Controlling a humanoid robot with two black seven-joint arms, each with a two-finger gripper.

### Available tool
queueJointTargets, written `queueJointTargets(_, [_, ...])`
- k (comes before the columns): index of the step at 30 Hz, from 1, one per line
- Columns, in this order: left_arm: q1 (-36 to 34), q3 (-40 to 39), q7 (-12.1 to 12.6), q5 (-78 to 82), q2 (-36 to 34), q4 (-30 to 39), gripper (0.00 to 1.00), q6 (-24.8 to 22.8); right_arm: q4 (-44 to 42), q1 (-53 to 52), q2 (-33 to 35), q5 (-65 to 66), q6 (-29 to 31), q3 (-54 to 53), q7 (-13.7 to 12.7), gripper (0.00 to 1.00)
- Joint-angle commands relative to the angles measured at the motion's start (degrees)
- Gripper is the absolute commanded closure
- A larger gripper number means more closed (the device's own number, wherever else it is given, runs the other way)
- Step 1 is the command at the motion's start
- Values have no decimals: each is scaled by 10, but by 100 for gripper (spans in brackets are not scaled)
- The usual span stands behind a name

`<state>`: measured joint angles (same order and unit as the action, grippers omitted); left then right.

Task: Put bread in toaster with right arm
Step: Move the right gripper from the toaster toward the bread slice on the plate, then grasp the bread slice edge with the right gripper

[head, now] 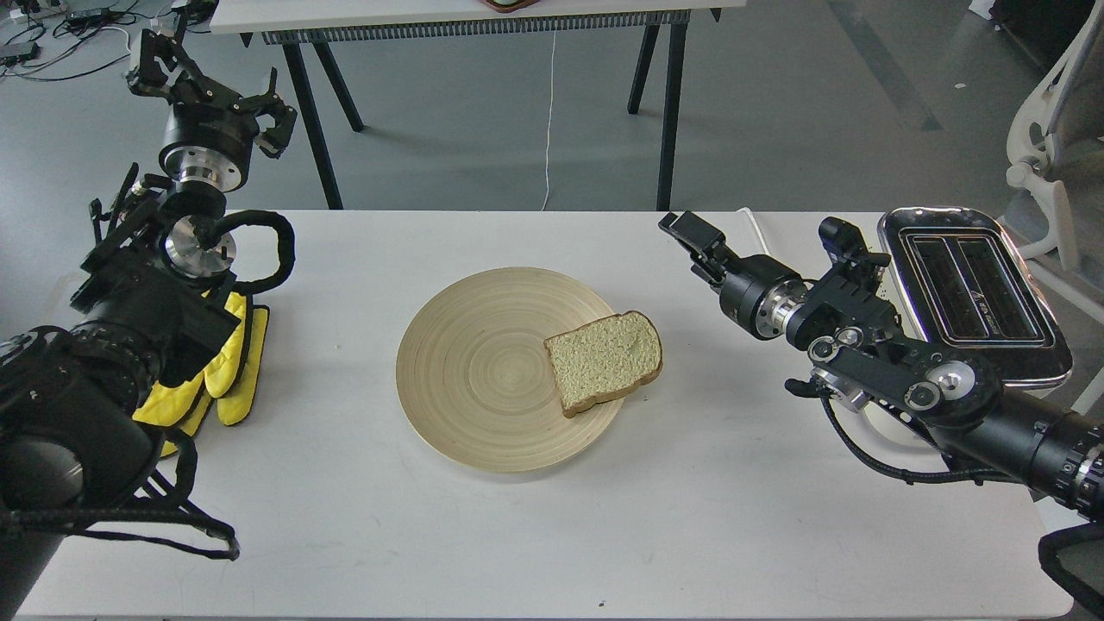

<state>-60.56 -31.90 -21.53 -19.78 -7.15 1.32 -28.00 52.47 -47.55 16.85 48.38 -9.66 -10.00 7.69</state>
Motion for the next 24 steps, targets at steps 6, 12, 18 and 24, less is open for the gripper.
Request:
queueJointTargets(6, [0, 0, 0, 0, 0, 0, 0, 0, -32, 22, -52, 3, -25, 85, 0, 35])
queueJointTargets(12, [0, 0, 0, 0, 0, 0, 0, 0, -30, 22, -57, 3, -23, 93, -8, 68])
queueJointTargets(18, [0, 0, 0, 0, 0, 0, 0, 0, -21, 15, -54, 3, -24, 93, -22, 89])
queueJointTargets(24, [0, 0, 0, 0, 1, 0, 0, 0, 30, -12, -5, 2, -24, 87, -23, 92])
